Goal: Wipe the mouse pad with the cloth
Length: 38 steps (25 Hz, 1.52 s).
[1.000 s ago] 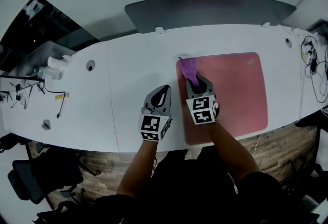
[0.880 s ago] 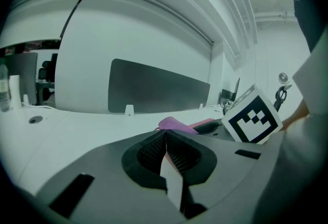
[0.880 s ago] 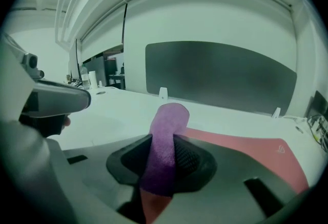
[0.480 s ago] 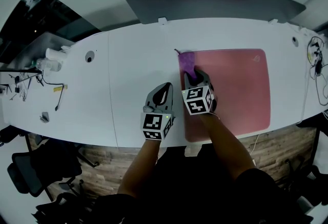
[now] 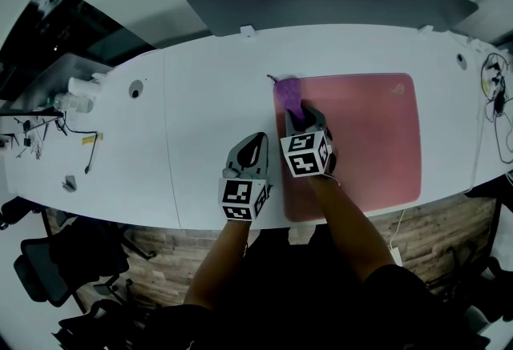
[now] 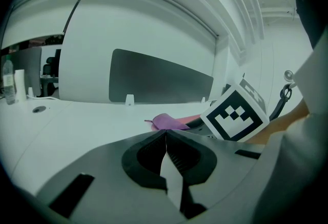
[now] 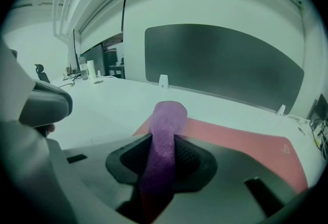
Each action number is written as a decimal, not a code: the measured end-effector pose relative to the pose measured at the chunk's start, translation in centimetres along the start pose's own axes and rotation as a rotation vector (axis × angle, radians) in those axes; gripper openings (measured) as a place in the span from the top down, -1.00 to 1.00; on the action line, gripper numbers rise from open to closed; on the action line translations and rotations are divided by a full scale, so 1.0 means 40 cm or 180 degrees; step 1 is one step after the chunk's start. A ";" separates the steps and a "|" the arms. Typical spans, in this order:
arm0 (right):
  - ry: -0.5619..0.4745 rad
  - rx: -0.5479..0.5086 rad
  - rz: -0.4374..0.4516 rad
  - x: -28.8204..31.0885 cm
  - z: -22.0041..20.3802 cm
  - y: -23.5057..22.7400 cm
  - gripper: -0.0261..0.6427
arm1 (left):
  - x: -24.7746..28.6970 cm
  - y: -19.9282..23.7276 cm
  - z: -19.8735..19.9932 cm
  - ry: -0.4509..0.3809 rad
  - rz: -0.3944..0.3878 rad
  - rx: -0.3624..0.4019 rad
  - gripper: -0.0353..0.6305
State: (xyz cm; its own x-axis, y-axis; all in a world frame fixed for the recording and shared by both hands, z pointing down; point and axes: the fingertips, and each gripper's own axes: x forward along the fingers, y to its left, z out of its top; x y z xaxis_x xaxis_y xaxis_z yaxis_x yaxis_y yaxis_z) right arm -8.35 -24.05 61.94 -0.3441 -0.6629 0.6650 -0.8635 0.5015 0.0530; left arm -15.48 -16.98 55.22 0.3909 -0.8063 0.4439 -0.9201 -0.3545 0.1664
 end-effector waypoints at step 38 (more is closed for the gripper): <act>0.0146 0.0076 -0.0444 -0.103 -0.126 -0.434 0.56 | 0.175 -0.199 0.012 0.0124 -0.0267 0.0084 0.83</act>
State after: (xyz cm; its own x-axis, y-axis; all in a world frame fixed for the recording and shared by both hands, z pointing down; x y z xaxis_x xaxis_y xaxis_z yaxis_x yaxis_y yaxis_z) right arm 9.91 -27.21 62.04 -0.2034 -0.6989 0.6857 -0.9105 0.3925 0.1300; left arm -5.41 -20.03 56.59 0.4650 -0.7544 0.4633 -0.8830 -0.4328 0.1815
